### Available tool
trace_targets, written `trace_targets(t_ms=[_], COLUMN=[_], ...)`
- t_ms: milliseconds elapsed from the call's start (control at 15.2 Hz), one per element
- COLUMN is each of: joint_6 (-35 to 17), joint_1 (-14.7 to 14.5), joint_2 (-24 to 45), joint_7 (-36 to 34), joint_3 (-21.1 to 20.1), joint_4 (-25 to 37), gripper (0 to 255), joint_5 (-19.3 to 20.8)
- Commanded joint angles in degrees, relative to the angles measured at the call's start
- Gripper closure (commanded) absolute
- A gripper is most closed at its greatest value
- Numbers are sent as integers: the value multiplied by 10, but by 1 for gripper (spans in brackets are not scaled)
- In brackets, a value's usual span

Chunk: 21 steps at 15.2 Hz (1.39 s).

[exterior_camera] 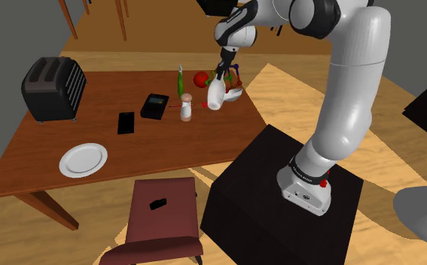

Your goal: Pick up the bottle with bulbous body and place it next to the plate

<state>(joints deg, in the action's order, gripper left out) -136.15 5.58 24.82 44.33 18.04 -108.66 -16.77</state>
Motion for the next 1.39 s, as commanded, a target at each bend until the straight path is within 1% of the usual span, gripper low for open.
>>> trace_targets(t_ms=[0, 660, 1320], joint_6=[11, 72, 136], joint_1=[-3, -10, -15], joint_2=[-10, -52, -85], joint_7=[-5, -25, -42], joint_3=[3, 15, 23], joint_4=[2, 23, 58], gripper=[255, 255, 255], joint_5=[6, 31, 51])
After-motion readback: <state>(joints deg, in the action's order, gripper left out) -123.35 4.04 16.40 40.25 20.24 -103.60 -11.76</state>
